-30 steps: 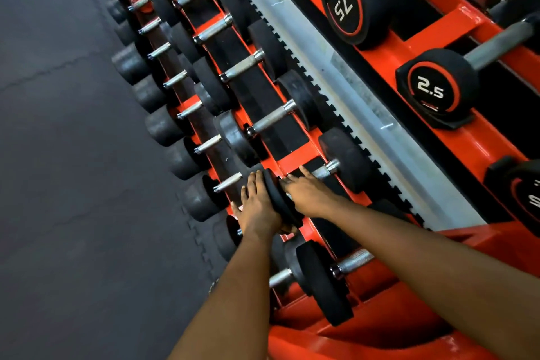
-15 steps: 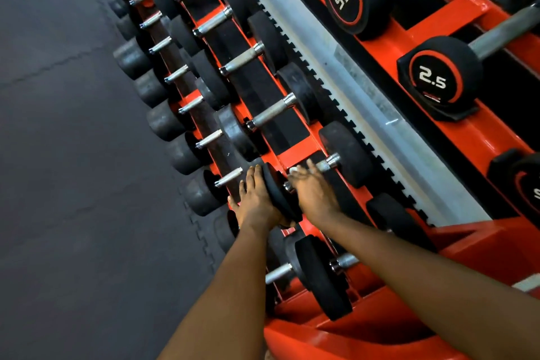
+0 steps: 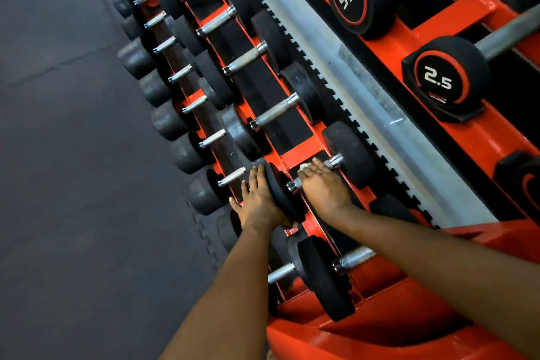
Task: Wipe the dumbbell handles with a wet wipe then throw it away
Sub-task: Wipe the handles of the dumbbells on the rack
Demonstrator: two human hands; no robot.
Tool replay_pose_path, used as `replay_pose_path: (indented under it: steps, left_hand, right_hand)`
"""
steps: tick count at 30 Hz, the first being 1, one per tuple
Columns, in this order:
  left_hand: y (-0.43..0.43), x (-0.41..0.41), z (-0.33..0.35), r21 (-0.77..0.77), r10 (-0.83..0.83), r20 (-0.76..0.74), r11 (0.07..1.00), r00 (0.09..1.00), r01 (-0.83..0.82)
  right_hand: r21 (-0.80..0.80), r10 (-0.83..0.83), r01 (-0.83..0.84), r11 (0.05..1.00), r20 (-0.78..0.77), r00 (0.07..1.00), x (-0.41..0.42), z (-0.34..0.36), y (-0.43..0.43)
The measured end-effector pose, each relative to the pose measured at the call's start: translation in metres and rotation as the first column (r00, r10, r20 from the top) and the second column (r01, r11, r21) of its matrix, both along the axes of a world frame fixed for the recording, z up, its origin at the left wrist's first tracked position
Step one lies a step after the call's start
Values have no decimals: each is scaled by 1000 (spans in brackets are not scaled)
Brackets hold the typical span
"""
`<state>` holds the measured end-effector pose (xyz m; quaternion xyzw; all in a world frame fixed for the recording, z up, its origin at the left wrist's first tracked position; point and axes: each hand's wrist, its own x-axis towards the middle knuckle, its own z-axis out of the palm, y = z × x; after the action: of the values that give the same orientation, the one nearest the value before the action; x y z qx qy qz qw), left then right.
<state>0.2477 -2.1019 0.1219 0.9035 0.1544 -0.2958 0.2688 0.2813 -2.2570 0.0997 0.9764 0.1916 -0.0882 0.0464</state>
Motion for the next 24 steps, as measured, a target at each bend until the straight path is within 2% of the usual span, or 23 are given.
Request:
replay_pose_path:
  steps: [3, 5, 7, 13, 17, 19, 24]
  left_hand:
    - [0, -1, -1, -6, 2, -3, 1000, 1000, -2]
    - [1, -1, -2, -2, 2, 3, 1000, 1000, -2]
    - [2, 0, -3, 2, -2, 9, 1000, 1000, 2]
    - [1, 0, -4, -17, 7, 13, 1000, 1000, -6]
    - [2, 0, -6, -10, 1, -4, 1000, 1000, -1]
    - [2, 0, -5, -3, -2, -7, 1000, 1000, 2]
    - [2, 0, -2, -25, 7, -4, 1000, 1000, -7]
  right_hand:
    - [-256, -68, 68, 964, 6, 998, 11, 6, -17]
    - [-401, -23, 8, 916, -33, 999, 13, 11, -16]
    - [-478, 15, -47, 877, -71, 997, 21, 16, -9]
    - [-361, -17, -33, 932, -135, 991, 35, 24, -1]
    - [-442, 33, -51, 896, -48, 998, 9, 20, -11]
    - [-475, 67, -85, 876, -54, 996, 17, 19, -11]
    - [-344, -18, -18, 939, -101, 995, 30, 17, -2]
